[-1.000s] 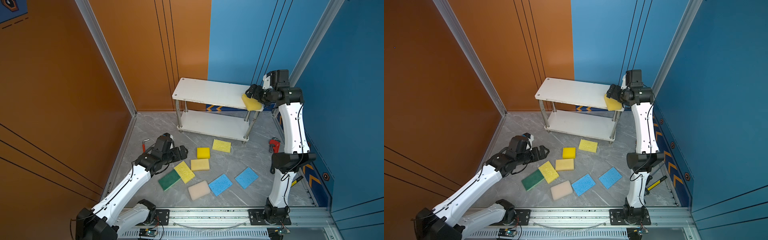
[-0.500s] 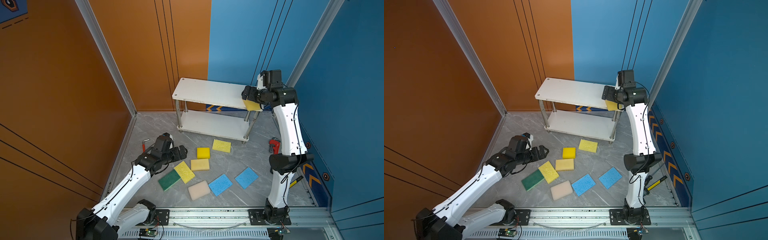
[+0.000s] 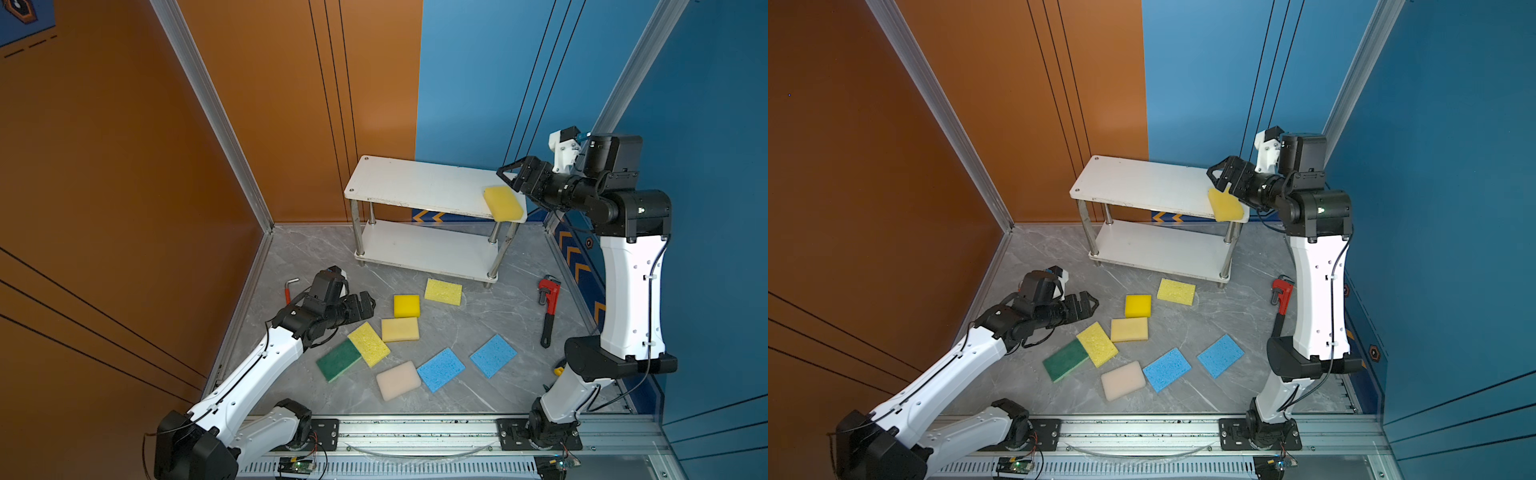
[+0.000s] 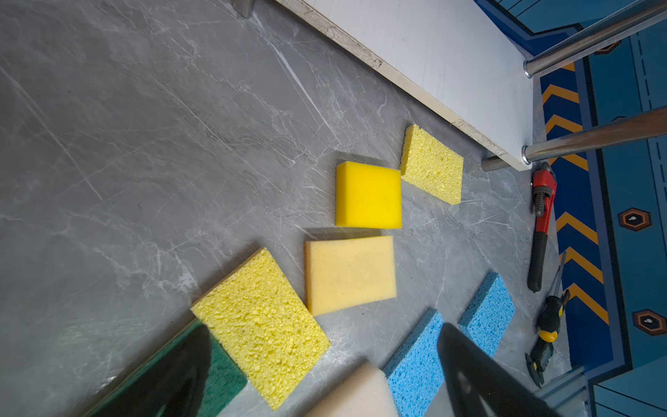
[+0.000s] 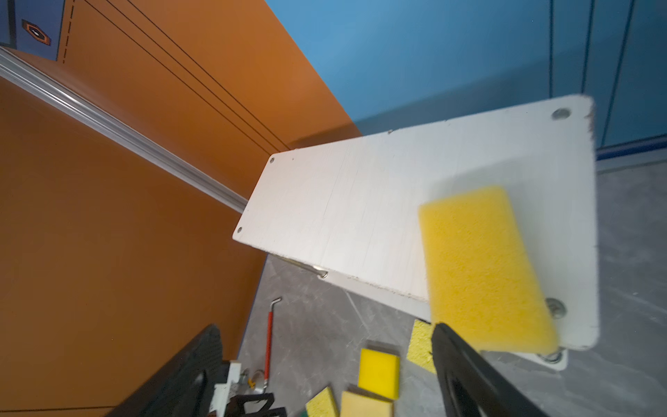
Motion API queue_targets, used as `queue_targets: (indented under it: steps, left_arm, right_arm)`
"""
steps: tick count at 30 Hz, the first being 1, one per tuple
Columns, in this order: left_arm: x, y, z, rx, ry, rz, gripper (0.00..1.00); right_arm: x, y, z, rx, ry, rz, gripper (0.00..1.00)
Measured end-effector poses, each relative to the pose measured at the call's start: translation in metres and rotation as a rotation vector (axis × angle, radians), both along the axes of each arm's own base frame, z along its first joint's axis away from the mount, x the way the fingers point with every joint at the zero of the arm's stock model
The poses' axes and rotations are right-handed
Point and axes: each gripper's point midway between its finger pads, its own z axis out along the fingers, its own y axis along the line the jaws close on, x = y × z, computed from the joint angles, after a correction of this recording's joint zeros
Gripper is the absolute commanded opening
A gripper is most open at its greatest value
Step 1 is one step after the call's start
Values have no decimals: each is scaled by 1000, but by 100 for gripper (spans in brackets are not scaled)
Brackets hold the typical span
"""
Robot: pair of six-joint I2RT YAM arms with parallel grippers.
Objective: Arrange cleaning sponges on a shelf
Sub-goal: Move the cleaning sponge to the shelf.
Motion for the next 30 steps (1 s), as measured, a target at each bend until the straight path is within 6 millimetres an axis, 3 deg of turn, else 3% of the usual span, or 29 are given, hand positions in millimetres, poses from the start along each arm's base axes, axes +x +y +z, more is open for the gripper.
queue_targets:
  steps: [5,10,24,30]
  left_arm:
    - [0,0,0,-1,-1,-2,98]
    - [-2,0,7,-11,-23,-1,98]
    - [-8,3,10,-18,-40,1,98]
    - [-8,4,9,-17,-38,1,98]
  right_arm:
    - [20,16,-33,119,171,42,92]
    - [37,18,-57,155,268,20,92]
    - [53,6,-73,156,313,-79,93]
    - [63,-1,-71,162,294,-137,93]
